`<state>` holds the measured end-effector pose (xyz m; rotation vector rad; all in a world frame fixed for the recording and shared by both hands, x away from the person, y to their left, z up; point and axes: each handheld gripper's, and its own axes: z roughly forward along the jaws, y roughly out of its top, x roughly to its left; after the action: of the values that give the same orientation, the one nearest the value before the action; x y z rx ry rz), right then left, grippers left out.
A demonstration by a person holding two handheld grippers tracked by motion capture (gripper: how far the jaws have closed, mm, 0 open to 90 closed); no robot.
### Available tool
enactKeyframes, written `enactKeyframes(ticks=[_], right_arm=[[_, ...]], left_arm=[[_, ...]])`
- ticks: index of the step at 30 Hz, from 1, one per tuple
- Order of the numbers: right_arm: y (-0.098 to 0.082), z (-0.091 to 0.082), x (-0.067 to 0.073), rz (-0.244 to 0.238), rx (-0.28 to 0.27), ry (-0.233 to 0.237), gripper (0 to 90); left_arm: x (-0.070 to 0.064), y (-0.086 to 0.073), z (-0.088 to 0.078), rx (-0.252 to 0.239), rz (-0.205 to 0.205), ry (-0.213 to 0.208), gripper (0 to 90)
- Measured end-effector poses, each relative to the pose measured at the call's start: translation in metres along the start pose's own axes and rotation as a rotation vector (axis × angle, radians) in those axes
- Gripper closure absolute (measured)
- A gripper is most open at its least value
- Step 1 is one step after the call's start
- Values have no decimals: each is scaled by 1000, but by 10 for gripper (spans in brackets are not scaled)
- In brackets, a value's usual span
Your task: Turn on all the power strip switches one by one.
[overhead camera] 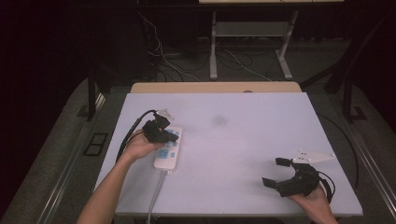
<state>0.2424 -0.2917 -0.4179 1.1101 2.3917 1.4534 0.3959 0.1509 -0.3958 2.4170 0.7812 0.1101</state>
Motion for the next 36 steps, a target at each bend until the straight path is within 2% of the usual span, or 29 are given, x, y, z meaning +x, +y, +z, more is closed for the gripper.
enactKeyframes(ticks=[7, 21, 25, 29, 32, 36], right_arm=[[0, 0, 0, 0, 1, 1, 6], [0, 0, 0, -2, 2, -1, 5], [0, 1, 0, -1, 4, -2, 5], [0, 0, 1, -3, 2, -3, 5], [0, 0, 1, -6, 3, -2, 5], [1, -1, 2, -10, -1, -2, 5]], left_arm=[[0, -2, 4, 16, 4, 0, 892], [2, -12, 3, -29, -44, -7, 894], [1, -12, 4, -25, -42, -1, 895], [0, -12, 5, -23, -54, 3, 897], [2, -15, 6, -36, -82, -7, 898], [-2, -13, 6, -26, -66, 20, 899]])
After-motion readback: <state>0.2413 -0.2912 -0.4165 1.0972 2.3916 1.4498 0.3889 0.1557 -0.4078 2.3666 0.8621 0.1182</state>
